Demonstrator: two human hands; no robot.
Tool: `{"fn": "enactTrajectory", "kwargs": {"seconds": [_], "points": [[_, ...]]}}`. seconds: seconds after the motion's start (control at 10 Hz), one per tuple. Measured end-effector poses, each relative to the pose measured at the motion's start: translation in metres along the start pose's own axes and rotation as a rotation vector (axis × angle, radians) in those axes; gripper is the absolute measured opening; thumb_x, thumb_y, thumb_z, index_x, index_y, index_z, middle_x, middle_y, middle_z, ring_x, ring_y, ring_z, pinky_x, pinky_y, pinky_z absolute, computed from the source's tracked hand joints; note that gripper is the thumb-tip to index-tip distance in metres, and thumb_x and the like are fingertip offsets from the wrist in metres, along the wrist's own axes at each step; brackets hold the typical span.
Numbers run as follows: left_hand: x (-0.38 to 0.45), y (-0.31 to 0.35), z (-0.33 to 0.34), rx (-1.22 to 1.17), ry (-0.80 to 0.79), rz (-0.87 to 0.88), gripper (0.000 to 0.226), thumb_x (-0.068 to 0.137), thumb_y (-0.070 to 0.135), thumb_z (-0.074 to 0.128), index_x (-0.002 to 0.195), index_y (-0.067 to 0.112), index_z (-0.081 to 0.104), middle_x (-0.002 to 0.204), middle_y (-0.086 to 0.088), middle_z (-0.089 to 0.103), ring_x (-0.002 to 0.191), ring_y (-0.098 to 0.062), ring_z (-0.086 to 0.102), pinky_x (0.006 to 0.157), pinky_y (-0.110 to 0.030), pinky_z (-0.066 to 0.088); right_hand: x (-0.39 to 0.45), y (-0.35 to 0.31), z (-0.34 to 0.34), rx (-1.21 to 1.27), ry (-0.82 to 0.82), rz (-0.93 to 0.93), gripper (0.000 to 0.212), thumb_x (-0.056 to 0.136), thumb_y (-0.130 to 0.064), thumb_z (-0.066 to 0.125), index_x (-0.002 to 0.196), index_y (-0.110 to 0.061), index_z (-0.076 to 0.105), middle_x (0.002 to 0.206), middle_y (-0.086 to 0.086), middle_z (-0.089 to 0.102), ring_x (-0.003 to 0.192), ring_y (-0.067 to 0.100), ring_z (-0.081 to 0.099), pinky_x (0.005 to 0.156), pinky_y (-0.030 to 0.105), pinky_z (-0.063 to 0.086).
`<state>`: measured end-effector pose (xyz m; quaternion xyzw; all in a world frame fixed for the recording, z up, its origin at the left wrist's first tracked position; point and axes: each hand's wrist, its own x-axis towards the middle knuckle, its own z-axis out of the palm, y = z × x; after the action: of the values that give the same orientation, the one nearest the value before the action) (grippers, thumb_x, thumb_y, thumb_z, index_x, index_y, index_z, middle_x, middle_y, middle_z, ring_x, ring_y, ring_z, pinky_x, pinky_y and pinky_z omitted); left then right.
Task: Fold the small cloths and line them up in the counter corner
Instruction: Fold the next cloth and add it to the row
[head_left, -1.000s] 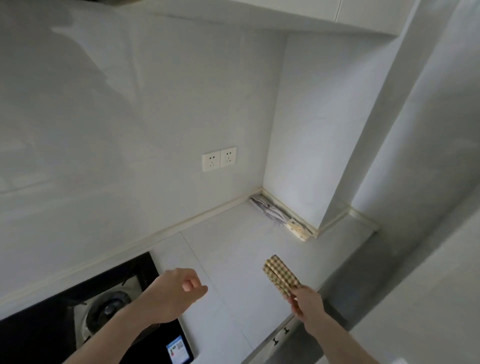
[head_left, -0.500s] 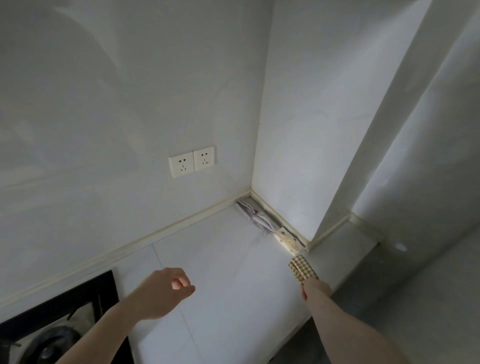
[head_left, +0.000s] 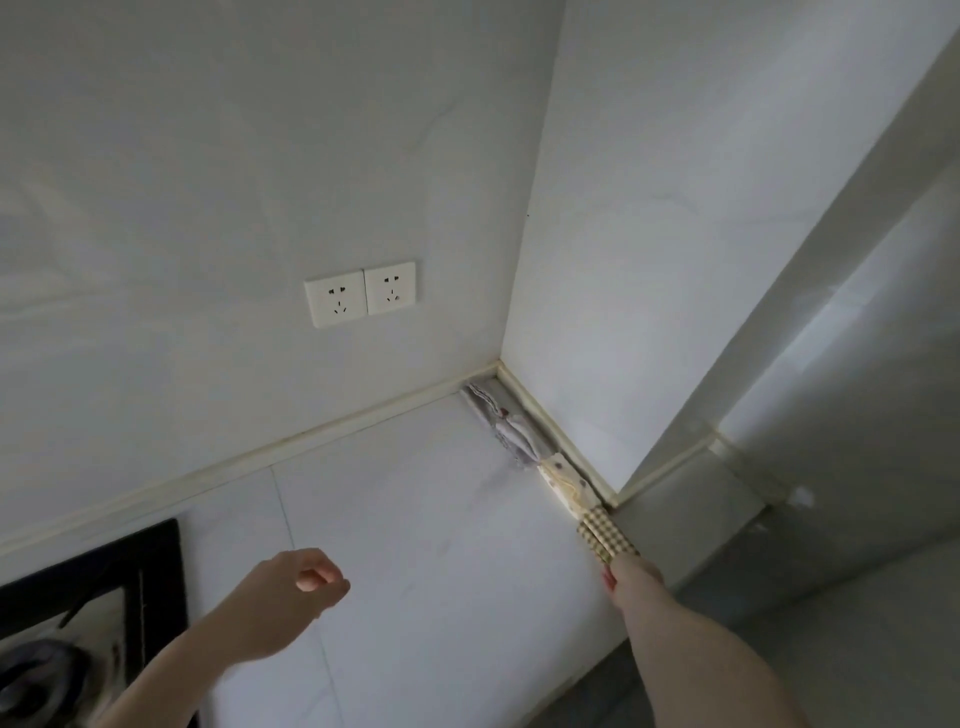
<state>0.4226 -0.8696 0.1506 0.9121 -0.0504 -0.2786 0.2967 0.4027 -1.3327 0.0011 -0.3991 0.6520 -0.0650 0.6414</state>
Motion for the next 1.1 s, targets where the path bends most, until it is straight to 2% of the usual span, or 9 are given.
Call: {"fn": "enactTrajectory", "kwargs": {"seconds": [0.1, 0.2, 0.3, 0.4, 0.5, 0.6, 0.7, 0.9, 1.1], "points": [[-0.001, -0.007, 0.000, -0.012, 0.019, -0.021, 0.009, 0.094, 0.038, 0.069, 0.090, 0.031, 0.072, 0.079, 0.017, 0.076, 0.071, -0.001, 0.071, 0.075, -0.023, 0.052, 0.031, 0.006, 0.012, -0.055, 0.088, -0.030, 0.043, 0.098, 0.009, 0.041, 0.141, 0.004, 0.051, 0.100, 0.026, 0.061, 0.067, 0.028, 0.058, 0.042, 0.033, 0.055], [-0.005, -0.009, 0.001, -0.017, 0.019, -0.033, 0.008, 0.096, 0.037, 0.067, 0.093, 0.031, 0.071, 0.081, 0.019, 0.075, 0.074, 0.000, 0.071, 0.078, -0.022, 0.053, 0.029, 0.007, 0.021, -0.128, 0.179, -0.069, 0.051, 0.096, 0.002, 0.050, 0.145, -0.007, 0.042, 0.143, 0.025, 0.046, 0.112, 0.043, 0.059, 0.064, 0.050, 0.059], [-0.013, -0.011, 0.002, -0.034, 0.027, -0.034, 0.008, 0.096, 0.037, 0.067, 0.094, 0.031, 0.071, 0.083, 0.018, 0.076, 0.076, -0.001, 0.071, 0.078, -0.021, 0.053, -0.001, 0.010, 0.018, -0.497, 0.179, -0.268, 0.076, 0.086, -0.008, 0.068, 0.153, -0.016, 0.033, 0.153, 0.019, 0.026, 0.121, 0.047, 0.051, 0.095, 0.058, 0.055], [-0.026, -0.013, 0.004, -0.057, 0.052, -0.043, 0.008, 0.096, 0.035, 0.067, 0.093, 0.030, 0.072, 0.083, 0.016, 0.076, 0.075, -0.002, 0.071, 0.071, -0.019, 0.049, -0.008, 0.017, 0.019, -0.834, 0.158, -0.405, 0.069, 0.086, -0.016, 0.064, 0.150, -0.012, 0.039, 0.154, 0.017, 0.028, 0.122, 0.040, 0.053, 0.096, 0.045, 0.051], [-0.046, -0.024, 0.008, -0.071, 0.074, -0.061, 0.007, 0.095, 0.033, 0.068, 0.091, 0.028, 0.072, 0.083, 0.015, 0.076, 0.073, -0.004, 0.071, 0.072, -0.022, 0.053, 0.032, 0.021, 0.030, -0.988, 0.126, -0.429, 0.048, 0.083, -0.029, 0.060, 0.122, -0.002, 0.060, 0.127, 0.018, 0.059, 0.105, 0.032, 0.065, 0.080, 0.038, 0.054], [-0.072, -0.039, 0.011, -0.101, 0.078, -0.099, 0.007, 0.093, 0.031, 0.070, 0.091, 0.026, 0.074, 0.084, 0.010, 0.077, 0.073, -0.007, 0.072, 0.079, -0.031, 0.058, 0.018, 0.024, 0.034, -1.031, 0.068, -0.446, 0.056, 0.075, -0.025, 0.064, 0.121, 0.006, 0.061, 0.117, 0.019, 0.067, 0.098, 0.034, 0.071, 0.075, 0.037, 0.059], [-0.103, -0.052, 0.012, -0.091, 0.081, -0.132, 0.008, 0.094, 0.031, 0.068, 0.090, 0.026, 0.073, 0.083, 0.010, 0.077, 0.073, -0.006, 0.072, 0.078, -0.028, 0.058, -0.070, 0.030, 0.027, -1.001, 0.039, -0.526, 0.062, 0.084, -0.015, 0.065, 0.141, 0.004, 0.048, 0.141, 0.022, 0.054, 0.117, 0.038, 0.064, 0.090, 0.039, 0.058], [-0.194, -0.088, 0.014, -0.130, 0.162, -0.155, 0.007, 0.094, 0.033, 0.066, 0.094, 0.030, 0.072, 0.090, 0.010, 0.075, 0.082, -0.006, 0.071, 0.081, -0.029, 0.058, -0.193, 0.113, 0.054, -1.046, -0.416, -0.708, 0.073, 0.090, -0.011, 0.062, 0.156, -0.007, 0.032, 0.162, 0.016, 0.027, 0.141, 0.034, 0.045, 0.112, 0.041, 0.043], [-0.331, -0.138, 0.025, -0.297, 0.323, -0.283, 0.022, 0.080, 0.047, 0.066, 0.093, 0.032, 0.074, 0.091, 0.008, 0.076, 0.085, -0.012, 0.073, 0.083, -0.039, 0.061, -0.354, 0.241, 0.047, -1.173, -0.981, -0.937, 0.072, 0.083, -0.018, 0.064, 0.151, -0.018, 0.042, 0.151, 0.006, 0.047, 0.132, 0.027, 0.054, 0.110, 0.041, 0.046]]}}
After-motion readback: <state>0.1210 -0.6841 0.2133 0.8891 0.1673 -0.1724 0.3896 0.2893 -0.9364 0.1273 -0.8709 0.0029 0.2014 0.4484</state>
